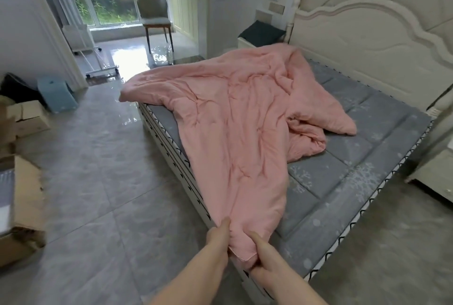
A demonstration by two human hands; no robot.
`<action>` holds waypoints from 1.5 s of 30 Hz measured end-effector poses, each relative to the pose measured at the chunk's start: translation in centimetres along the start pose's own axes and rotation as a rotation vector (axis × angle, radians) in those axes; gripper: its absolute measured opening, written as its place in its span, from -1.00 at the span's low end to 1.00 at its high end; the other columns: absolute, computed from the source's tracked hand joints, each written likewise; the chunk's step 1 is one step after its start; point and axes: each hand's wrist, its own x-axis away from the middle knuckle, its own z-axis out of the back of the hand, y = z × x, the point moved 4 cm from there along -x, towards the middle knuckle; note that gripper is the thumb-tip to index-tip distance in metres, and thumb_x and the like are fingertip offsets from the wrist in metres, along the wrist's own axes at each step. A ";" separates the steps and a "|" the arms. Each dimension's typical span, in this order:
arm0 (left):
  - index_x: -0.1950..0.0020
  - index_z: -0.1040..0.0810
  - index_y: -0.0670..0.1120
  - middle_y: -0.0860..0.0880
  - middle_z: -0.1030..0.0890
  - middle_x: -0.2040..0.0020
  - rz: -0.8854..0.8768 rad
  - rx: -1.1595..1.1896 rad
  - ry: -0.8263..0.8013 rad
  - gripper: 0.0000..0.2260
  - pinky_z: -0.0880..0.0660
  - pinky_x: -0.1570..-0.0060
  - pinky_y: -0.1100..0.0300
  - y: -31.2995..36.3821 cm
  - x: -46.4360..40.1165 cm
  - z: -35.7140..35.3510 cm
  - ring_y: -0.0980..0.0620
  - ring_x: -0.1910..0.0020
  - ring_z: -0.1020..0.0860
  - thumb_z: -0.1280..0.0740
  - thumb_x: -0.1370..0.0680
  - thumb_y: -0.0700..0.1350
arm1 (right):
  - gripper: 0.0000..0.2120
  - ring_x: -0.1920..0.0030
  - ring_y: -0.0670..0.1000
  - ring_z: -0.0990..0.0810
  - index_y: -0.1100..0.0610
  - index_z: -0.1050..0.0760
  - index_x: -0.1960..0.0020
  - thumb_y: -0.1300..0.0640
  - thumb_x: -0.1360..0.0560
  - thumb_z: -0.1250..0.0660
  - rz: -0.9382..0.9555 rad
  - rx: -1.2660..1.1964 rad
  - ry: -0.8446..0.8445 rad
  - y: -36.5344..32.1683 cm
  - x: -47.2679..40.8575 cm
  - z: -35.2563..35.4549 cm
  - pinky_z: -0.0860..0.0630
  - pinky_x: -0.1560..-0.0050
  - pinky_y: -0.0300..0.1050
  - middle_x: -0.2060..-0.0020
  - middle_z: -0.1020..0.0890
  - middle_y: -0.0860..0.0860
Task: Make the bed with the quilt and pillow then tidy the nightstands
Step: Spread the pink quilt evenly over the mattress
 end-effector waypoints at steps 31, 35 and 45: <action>-0.13 -0.54 -0.33 -0.25 -0.61 0.06 -0.058 0.058 0.124 -0.66 -0.48 0.38 0.19 -15.7 11.5 -13.1 -0.18 0.12 -0.61 -0.36 -0.53 -0.07 | -0.62 0.05 0.21 -0.69 0.28 -0.51 -0.22 0.39 -0.41 -0.32 0.215 0.343 0.005 -5.0 3.8 22.6 -0.64 0.18 0.02 -0.01 -0.69 0.24; -0.10 -0.57 -0.35 -0.22 -0.61 0.09 -0.056 0.047 0.185 -0.66 -0.56 0.12 0.09 -18.3 12.1 -13.9 -0.16 0.07 -0.61 -0.36 -0.53 -0.06 | -0.56 -0.03 0.26 -0.67 0.32 -0.56 -0.18 0.29 -0.30 -0.41 0.125 0.392 -0.021 -4.3 3.7 25.2 -0.55 -0.17 0.27 0.01 -0.70 0.24; -0.17 -0.54 -0.29 -0.19 -0.60 0.05 -0.015 0.148 0.166 -0.66 -0.42 0.38 0.22 -19.1 9.6 -13.1 -0.12 0.11 -0.58 -0.36 -0.53 -0.06 | -0.17 -0.10 0.30 -0.65 0.18 -0.51 -0.26 0.09 -0.04 -0.70 -0.069 0.354 0.047 -5.5 1.3 24.6 -0.50 -0.14 0.40 -0.11 -0.65 0.26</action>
